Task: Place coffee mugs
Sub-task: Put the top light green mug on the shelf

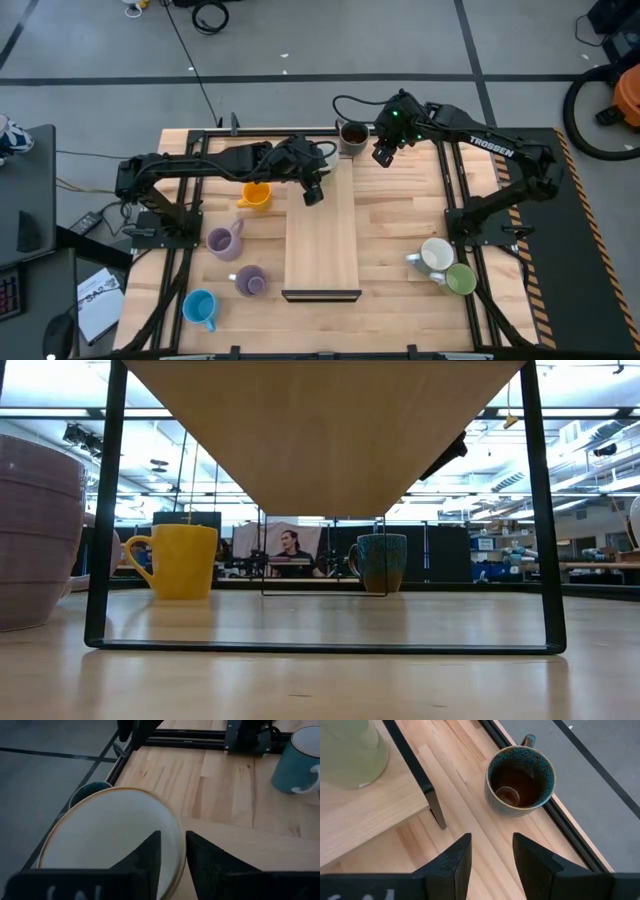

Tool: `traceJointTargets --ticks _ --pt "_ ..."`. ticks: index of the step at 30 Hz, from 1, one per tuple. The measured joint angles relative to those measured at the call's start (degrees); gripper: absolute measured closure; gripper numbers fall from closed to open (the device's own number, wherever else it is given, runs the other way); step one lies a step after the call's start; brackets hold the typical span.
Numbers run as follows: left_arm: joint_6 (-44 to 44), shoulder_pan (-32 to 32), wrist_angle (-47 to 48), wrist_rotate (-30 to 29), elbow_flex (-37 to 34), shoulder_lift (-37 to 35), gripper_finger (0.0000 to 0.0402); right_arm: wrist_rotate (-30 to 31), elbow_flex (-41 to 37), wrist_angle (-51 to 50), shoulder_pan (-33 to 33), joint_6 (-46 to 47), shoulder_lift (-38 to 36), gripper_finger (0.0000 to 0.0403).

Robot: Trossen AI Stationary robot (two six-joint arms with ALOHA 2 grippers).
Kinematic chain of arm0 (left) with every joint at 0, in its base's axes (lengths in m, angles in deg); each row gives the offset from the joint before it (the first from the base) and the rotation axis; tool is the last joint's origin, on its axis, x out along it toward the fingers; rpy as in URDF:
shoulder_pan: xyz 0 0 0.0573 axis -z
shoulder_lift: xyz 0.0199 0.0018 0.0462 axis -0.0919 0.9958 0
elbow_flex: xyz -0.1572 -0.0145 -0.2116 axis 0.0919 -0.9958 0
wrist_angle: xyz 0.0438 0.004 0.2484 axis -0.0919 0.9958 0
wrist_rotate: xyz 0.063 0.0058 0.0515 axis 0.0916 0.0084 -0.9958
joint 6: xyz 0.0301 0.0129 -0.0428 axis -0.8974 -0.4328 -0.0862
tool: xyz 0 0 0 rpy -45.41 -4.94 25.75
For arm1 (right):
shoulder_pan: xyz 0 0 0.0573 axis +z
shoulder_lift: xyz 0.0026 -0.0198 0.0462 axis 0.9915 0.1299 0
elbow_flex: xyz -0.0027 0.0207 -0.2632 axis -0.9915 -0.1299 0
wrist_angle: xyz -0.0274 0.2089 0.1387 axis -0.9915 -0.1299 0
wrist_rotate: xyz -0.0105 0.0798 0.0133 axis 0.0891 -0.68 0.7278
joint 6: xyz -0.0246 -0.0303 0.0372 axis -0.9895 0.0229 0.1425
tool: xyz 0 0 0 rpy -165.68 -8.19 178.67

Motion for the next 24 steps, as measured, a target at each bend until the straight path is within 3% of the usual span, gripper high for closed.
traceJointTargets --ticks 9,24 --pt "0.2 0.0 1.4 0.1 -0.1 -1.7 0.0363 0.0 0.0 -0.1 0.0 0.0 0.0 0.0254" --pt "0.2 0.0 7.0 -1.7 -0.1 -3.5 0.0370 -1.6 0.0 -0.4 0.0 0.0 0.0 0.0254"
